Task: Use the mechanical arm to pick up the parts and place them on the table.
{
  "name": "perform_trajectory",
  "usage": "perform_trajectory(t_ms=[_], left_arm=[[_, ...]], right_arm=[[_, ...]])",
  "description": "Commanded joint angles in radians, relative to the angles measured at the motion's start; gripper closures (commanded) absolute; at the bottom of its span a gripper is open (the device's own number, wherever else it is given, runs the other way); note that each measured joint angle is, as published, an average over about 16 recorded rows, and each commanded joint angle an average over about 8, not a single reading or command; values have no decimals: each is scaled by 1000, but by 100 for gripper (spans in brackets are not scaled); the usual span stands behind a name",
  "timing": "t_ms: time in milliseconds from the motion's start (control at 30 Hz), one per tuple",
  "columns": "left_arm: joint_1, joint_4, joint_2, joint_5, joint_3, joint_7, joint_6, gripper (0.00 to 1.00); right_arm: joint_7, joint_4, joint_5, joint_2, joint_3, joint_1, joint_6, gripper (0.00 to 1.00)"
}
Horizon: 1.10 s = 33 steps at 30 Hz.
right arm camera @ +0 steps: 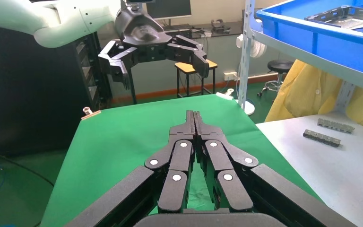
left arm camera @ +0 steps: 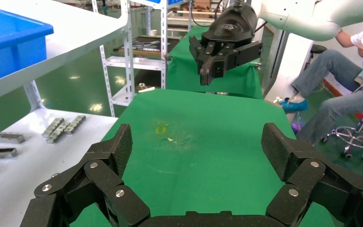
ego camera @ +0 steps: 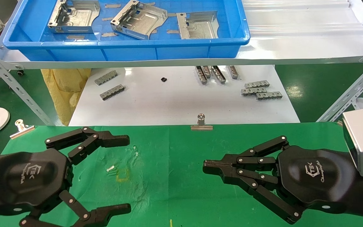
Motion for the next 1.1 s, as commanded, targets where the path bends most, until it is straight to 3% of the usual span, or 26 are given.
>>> perform_trajectory(t_ms=[33,333,500,700,767,967,1033,1100], left_arm=[[2,-3,-2,-2,-1,0,0,0],[-309,126,90,146,40,-77,-108,0],[-522,323,212,275,113,-106,-145,0],[-739,628,388,460,213,-47,-219,0],[-793,734,445,512,238,-20,-265,0],[-902,989,569,603,276,30,-444,0],[-922,1047,596,621,283,39,-502,1],[-937,1095,617,639,292,44,-549,24]], right_arm=[[0,0,0,0,0,0,0,100],[0,0,0,0,0,0,0,100],[0,0,0,0,0,0,0,100],[0,0,0,0,0,0,0,99],[0,0,0,0,0,0,0,85],[0,0,0,0,0,0,0,10],[0,0,0,0,0,0,0,0],[0,0,0,0,0,0,0,0]])
